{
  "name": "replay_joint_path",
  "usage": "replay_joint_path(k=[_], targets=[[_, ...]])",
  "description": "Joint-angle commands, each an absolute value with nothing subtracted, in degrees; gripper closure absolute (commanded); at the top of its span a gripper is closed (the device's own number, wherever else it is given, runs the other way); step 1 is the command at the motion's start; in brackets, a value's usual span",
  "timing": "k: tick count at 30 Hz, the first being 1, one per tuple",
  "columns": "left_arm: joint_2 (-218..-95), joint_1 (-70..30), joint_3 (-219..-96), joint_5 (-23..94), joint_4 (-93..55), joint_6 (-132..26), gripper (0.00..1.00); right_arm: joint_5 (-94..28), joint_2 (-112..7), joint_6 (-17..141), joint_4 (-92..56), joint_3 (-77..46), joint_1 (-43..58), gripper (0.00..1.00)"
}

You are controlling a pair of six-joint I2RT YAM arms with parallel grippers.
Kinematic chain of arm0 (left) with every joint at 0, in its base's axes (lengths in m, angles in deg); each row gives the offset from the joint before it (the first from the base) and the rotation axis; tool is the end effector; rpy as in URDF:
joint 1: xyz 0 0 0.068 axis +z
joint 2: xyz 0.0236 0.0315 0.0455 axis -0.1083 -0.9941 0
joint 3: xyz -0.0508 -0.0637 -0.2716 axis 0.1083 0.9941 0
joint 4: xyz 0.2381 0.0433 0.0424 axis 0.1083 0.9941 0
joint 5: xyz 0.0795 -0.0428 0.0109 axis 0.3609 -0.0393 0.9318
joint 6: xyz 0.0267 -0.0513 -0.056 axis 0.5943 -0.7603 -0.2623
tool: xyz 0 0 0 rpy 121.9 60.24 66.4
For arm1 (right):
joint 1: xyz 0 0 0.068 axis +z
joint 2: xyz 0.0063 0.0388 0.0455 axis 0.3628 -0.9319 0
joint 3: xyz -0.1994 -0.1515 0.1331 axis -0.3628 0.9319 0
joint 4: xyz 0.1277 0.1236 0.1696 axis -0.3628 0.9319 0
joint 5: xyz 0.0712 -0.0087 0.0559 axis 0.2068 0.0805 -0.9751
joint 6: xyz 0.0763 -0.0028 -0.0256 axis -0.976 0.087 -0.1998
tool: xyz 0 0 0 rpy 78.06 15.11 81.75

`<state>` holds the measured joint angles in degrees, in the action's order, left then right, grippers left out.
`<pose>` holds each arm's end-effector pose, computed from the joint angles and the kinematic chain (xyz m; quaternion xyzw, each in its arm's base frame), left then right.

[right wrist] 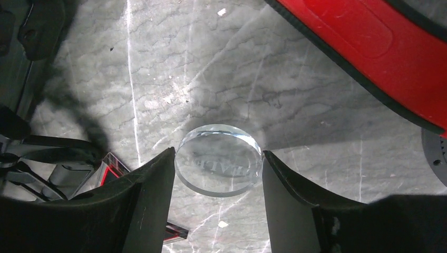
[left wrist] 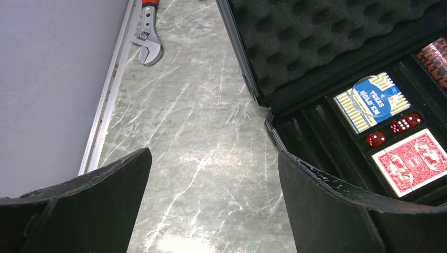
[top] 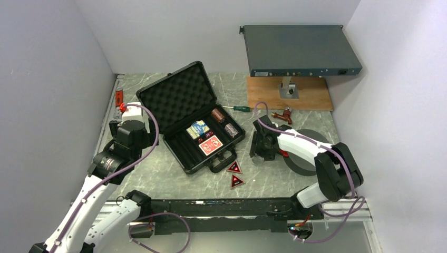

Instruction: Pack up texas hold em set

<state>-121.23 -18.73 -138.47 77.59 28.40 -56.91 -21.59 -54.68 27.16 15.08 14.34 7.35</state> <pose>0.1348 -0.0200 0.3302 -0.0739 0.8470 0.0782 0.5206 0.2240 0.1164 0.1588 0.1187 0.9789 0.0641 0.1537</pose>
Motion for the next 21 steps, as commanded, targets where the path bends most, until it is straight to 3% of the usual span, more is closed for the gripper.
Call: replay_joint_path(k=[1,9,13,21], targets=[[-121.4,-18.5,-139.4,77.8,27.5,-57.0,0.04,-19.3,-56.1,28.9,15.5,11.5,9.0,0.84],[-121.4,-18.5,-139.3,77.9,27.5,-57.0,0.04,-20.6,-58.6,29.6,15.9,11.1,10.1,0.76],[-121.3,-18.5,-139.4,78.0,27.6,-57.0,0.04,-19.3,-58.4,30.3,16.4,10.9,10.7,0.62],[-121.1,-18.4,-139.4,77.8,27.4,-57.0,0.05,-16.9,-59.6,31.4,18.1,9.6,12.5,0.48]])
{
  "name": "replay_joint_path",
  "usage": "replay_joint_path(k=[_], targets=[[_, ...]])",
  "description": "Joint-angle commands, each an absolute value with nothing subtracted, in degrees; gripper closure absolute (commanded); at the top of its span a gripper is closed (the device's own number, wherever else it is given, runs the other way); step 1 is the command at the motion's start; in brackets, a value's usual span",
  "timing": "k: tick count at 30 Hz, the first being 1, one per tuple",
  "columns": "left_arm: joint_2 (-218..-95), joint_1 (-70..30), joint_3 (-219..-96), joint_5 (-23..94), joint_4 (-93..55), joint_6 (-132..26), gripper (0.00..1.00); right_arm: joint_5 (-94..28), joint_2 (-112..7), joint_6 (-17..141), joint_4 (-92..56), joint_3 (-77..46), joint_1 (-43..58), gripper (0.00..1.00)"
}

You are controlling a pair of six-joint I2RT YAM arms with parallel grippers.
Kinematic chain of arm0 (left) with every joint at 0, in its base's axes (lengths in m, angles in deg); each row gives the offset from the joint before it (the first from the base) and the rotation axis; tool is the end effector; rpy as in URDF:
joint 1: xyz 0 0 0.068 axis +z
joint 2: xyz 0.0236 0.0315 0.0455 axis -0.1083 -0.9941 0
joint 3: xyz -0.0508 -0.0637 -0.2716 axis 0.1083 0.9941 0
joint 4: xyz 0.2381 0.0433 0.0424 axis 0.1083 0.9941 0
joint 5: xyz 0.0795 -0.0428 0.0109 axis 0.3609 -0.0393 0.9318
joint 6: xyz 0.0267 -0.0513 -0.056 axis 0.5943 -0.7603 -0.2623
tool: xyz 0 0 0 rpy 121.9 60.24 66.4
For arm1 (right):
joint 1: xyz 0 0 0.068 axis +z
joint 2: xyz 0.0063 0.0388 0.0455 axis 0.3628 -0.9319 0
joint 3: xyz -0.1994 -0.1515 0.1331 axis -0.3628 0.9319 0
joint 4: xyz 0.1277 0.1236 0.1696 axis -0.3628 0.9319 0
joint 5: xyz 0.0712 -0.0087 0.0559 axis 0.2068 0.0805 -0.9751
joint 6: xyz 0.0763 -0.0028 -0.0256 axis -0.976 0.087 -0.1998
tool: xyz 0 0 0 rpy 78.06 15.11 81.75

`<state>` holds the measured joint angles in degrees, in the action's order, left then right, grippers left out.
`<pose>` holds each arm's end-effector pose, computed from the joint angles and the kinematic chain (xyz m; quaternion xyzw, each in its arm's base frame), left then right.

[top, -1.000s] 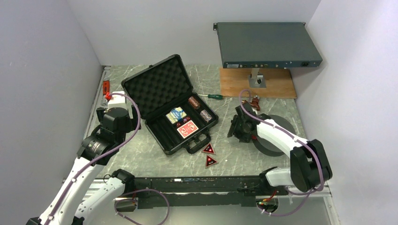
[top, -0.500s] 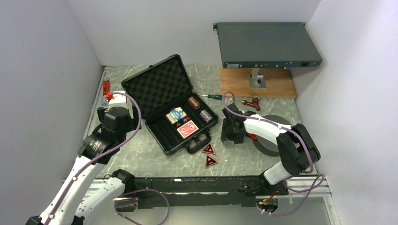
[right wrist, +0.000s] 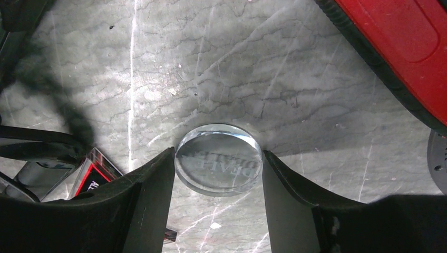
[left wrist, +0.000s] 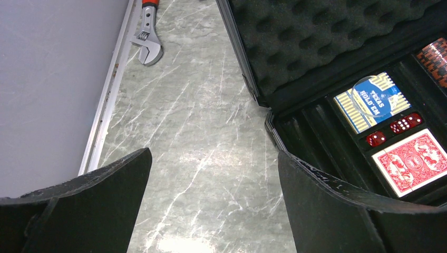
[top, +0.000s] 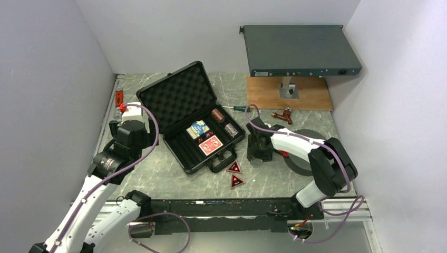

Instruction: Pack up texas hold em set

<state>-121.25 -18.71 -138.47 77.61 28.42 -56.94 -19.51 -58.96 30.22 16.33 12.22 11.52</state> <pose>0.1348 -0.0200 0.3301 -0.0742 0.8471 0.0785 0.5204 0.2236 0.1349 0.1499 0.0583 0.9879 0.0336 0.1397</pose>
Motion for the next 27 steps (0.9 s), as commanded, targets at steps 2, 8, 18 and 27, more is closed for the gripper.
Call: replay_joint_path(k=[2,8,18,27], targets=[[-121.1,-18.4,-139.4,77.9,27.5,-57.0,0.04,-16.4,-59.9,31.6,18.6,9.1,13.1,0.45],[-121.0,-18.2,-139.4,77.6,27.4,-57.0,0.04,-15.2,-60.5,31.5,19.6,8.3,14.3,0.39],[-120.6,-18.1,-139.3,77.1,27.2,-56.9,0.04,-13.3,-60.9,31.3,21.2,7.4,15.9,0.21],[-120.3,-18.1,-139.3,77.1,27.1,-56.9,0.04,-13.6,-61.8,31.2,21.2,7.7,16.7,0.3]])
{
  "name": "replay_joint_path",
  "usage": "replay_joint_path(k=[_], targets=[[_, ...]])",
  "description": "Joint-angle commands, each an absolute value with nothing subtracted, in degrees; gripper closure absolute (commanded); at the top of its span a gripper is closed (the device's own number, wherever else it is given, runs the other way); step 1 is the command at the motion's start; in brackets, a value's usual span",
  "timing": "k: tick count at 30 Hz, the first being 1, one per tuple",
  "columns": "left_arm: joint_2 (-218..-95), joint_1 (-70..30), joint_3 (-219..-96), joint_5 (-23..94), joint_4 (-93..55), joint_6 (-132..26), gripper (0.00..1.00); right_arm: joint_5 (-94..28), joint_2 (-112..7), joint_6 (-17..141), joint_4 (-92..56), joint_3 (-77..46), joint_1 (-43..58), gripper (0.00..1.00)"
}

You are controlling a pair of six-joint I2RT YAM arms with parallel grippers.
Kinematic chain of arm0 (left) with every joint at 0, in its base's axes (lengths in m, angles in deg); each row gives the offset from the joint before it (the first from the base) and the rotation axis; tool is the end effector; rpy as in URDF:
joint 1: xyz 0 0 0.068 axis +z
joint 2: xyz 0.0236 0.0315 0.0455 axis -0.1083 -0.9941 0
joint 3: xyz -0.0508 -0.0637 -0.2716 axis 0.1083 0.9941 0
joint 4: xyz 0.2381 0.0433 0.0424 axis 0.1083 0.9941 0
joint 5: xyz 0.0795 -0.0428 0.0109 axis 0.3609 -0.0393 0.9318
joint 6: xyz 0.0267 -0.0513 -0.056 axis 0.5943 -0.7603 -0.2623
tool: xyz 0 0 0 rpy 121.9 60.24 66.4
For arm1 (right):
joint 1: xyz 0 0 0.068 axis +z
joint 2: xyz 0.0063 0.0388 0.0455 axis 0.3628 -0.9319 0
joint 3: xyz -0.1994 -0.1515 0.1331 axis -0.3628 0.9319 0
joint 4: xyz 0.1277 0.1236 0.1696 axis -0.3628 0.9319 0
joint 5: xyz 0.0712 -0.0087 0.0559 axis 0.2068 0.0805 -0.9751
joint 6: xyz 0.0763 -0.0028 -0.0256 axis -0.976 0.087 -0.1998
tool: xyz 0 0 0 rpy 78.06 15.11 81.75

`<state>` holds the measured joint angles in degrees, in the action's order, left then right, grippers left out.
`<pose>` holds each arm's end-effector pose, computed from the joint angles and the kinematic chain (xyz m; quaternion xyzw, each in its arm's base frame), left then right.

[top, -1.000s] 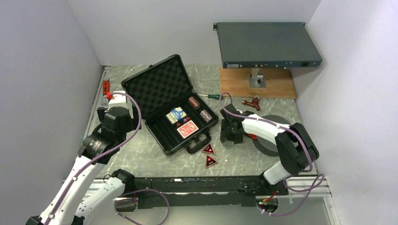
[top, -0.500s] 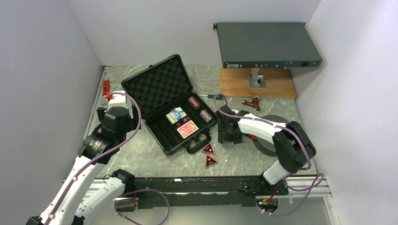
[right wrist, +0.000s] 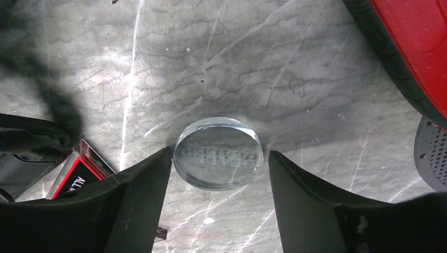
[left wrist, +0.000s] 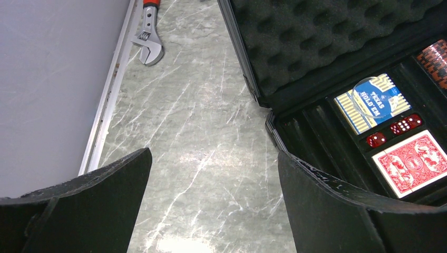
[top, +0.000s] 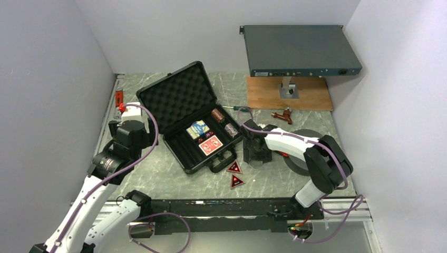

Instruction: Pack up texas hold em set

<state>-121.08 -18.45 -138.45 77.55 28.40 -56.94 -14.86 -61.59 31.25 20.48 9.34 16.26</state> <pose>0.1344 -0.0192 0.3303 -0.0763 0.8464 0.0786 0.5212 0.2178 0.1506 0.1496 0.0106 0.9905 -0.0148 0.1362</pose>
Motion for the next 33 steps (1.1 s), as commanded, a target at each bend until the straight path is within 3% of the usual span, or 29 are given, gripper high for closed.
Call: replay_joint_path(k=[1,15,21,28,33], targets=[[-120.3,-18.1,-139.3,77.1,27.1,-56.9,0.04,-13.7,-61.8,31.1,21.2,7.8,16.8,0.32],[-120.2,-18.0,-139.3,77.1,27.4,-57.0,0.05,-14.4,-61.6,31.4,20.7,8.1,17.3,0.54],[-119.9,-18.1,-139.3,77.3,27.4,-57.1,0.04,-13.6,-58.9,33.8,20.7,5.7,17.4,0.71],[-119.9,-18.0,-139.5,77.5,27.8,-57.3,0.04,-14.5,-57.7,39.1,21.8,0.4,17.4,1.0],[-119.1,-18.0,-139.2,77.6,27.5,-57.3,0.04,-17.1,-56.2,42.3,20.5,-2.3,17.4,1.0]])
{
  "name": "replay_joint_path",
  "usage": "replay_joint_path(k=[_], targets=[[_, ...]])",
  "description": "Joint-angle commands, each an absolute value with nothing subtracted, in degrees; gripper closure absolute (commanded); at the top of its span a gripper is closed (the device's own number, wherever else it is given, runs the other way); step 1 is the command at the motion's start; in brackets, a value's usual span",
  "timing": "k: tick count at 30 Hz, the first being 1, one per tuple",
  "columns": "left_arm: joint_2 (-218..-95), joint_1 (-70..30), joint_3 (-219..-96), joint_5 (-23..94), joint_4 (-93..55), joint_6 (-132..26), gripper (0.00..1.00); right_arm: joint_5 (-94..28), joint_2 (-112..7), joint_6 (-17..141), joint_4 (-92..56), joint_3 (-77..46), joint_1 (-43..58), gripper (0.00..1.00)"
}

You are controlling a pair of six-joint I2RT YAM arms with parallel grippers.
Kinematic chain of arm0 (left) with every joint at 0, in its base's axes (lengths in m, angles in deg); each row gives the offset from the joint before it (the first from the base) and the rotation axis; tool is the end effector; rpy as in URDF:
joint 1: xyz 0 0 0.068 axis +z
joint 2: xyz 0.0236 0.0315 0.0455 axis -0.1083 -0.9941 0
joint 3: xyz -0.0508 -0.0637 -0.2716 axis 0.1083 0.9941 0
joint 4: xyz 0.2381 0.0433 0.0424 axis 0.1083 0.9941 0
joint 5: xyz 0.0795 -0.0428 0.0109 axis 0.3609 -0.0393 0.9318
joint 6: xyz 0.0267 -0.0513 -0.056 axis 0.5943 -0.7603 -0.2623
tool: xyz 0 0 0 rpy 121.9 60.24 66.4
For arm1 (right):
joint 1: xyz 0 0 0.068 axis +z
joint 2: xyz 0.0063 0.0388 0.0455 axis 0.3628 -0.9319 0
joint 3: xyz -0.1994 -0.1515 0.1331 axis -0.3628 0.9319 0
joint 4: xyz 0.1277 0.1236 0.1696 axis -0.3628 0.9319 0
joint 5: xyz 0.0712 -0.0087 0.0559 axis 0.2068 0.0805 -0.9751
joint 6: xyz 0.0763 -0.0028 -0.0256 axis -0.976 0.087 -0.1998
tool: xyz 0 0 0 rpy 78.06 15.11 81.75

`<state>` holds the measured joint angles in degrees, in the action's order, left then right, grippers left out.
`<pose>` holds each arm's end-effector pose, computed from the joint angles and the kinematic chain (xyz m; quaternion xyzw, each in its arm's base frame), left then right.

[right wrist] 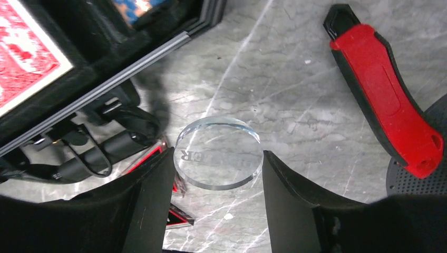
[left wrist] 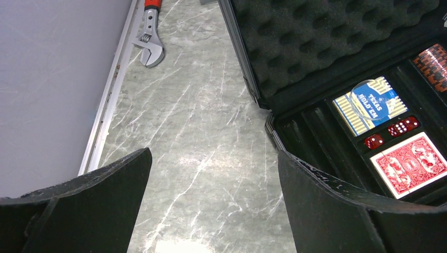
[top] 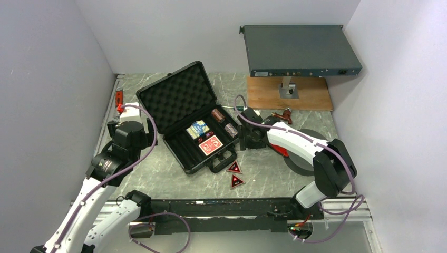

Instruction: Pack up texas hold em set

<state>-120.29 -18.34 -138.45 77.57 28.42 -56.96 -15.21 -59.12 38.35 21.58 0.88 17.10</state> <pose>0.1316 -0.0177 0.3318 -0.0793 0.8432 0.0763 0.5261 0.2361 0.1706 0.1986 -0.0496 0.9776 0.0291 0.2026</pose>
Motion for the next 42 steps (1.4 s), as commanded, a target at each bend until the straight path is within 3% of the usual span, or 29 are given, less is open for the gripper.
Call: replay_joint_path(k=[1,8,23,29,42], targets=[[-119.0,-18.0,-139.2,77.5,27.4,-57.2,0.04,-17.4,-55.4,42.7,20.0,-2.5,17.4,1.0],[-119.3,-18.0,-139.4,77.3,27.5,-57.2,0.04,-18.0,-53.4,45.8,18.8,-6.5,17.4,1.0],[-119.1,-18.0,-139.2,77.2,27.3,-57.2,0.04,-29.0,-65.9,49.4,19.7,-24.6,19.3,1.0],[-119.1,-18.0,-139.4,77.2,27.7,-57.2,0.04,-27.5,-73.7,50.1,23.0,-32.1,22.9,1.0],[-119.0,-18.0,-139.4,76.4,27.3,-56.8,0.04,-24.1,-82.3,50.5,23.1,-36.3,29.7,1.0]])
